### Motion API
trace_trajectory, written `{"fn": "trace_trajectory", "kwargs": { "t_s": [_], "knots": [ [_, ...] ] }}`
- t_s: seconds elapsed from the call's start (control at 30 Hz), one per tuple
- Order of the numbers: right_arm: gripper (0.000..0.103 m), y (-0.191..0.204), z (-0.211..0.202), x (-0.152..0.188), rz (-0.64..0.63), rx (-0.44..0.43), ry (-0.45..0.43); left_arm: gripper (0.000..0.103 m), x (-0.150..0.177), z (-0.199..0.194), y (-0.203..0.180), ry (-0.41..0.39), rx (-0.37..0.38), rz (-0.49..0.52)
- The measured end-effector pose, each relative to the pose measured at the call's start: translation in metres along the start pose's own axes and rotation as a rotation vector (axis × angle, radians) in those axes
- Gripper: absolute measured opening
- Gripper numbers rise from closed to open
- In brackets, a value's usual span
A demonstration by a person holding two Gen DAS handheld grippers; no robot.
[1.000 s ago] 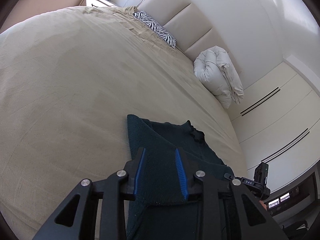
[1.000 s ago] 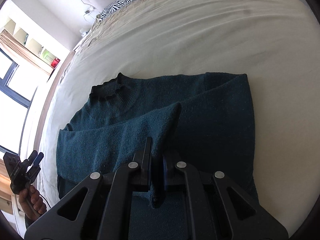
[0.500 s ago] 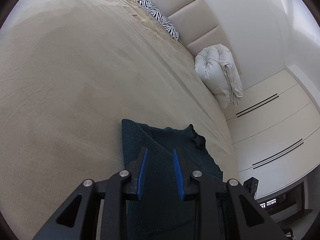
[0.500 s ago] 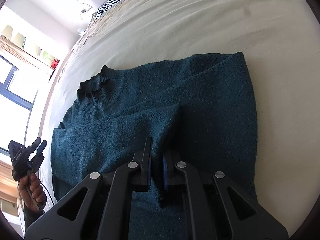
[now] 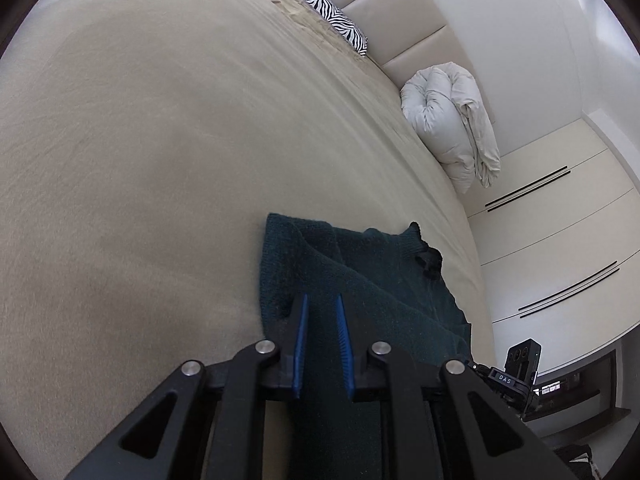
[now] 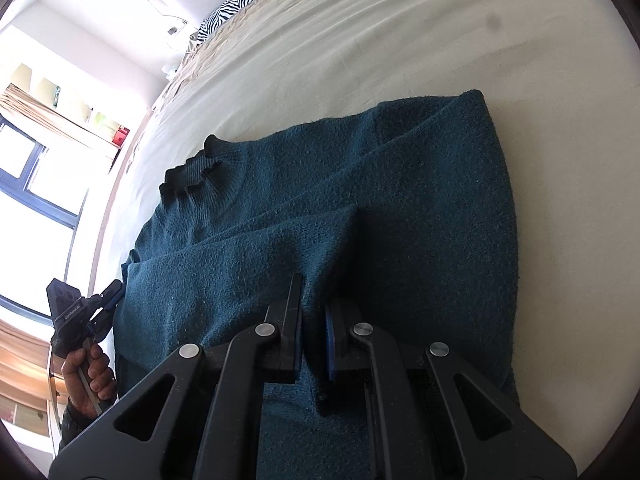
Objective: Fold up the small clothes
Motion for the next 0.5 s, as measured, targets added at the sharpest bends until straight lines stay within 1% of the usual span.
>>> {"fn": "trace_trajectory", "kwargs": {
  "t_s": [0.2, 0.3, 0.37, 0.4, 0.5],
  "knots": [
    [0.008, 0.000, -0.003, 0.003, 0.022, -0.010, -0.002, 0.017, 0.029, -0.015, -0.008, 0.012, -0.013, 0.067],
    [0.008, -0.002, -0.006, 0.006, 0.034, -0.017, -0.004, 0.017, 0.038, -0.024, -0.011, 0.007, -0.004, 0.071],
    [0.008, -0.003, -0.008, 0.007, 0.048, -0.023, -0.006, 0.017, 0.043, -0.030, -0.011, 0.005, -0.011, 0.075],
    [0.008, -0.004, -0.009, 0.008, 0.056, -0.027, -0.006, 0.020, 0.046, -0.034, -0.011, 0.007, -0.015, 0.076],
    [0.008, -0.005, -0.011, 0.009, 0.067, -0.028, -0.012, 0.021, 0.055, -0.035, -0.015, 0.020, -0.029, 0.102]
  ]
}}
Point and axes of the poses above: each gripper's, at about its wrist camera, not at the fingertips, and z roughly the way its jaws point, y to its left, x to its underside, the point moved 6 cm from there along z, roughly the way its jaws point, and after that the axes turned 1 degree about -z, right-handed, at the moved point
